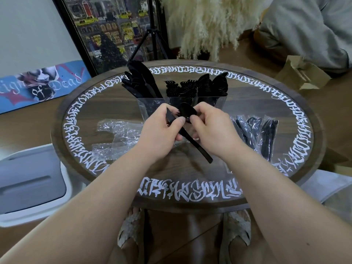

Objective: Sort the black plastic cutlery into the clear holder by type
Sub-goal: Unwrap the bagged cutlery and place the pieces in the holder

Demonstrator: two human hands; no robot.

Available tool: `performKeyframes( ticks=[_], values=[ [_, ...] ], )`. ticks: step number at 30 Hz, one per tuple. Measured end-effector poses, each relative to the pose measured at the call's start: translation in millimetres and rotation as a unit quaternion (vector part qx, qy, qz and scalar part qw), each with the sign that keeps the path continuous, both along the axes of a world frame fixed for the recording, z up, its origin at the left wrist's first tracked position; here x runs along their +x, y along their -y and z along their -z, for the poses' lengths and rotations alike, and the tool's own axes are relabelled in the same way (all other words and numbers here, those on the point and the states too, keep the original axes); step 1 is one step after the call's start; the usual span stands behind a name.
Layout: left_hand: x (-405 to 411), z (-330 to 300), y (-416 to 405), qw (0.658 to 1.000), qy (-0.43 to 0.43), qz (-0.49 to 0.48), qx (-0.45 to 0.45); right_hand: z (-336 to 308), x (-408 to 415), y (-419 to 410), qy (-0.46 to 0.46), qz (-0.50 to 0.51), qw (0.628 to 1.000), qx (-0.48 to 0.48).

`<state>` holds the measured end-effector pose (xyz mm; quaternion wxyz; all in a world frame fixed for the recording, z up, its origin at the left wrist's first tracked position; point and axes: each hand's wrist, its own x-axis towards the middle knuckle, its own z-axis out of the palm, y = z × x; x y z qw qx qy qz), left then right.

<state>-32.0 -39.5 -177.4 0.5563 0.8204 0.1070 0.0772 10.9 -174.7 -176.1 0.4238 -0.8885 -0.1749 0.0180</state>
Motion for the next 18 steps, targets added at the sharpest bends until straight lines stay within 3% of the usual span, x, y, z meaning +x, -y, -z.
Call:
performKeyframes(
  ticks=[11, 14, 18],
  values=[
    [-6, -15, -14, 0.997, 0.0, -0.07, 0.013, -11, 2, 6, -0.04, 0.04, 0.995, 0.084],
    [-15, -36, -25, 0.988, 0.078, -0.117, 0.066, -18, 4, 6, -0.039, 0.066, 0.989, 0.13],
    [-16, -61, -51, 0.944, 0.231, -0.201, 0.126, -23, 4, 3, -0.065, 0.087, 0.981, 0.16]
  ],
)
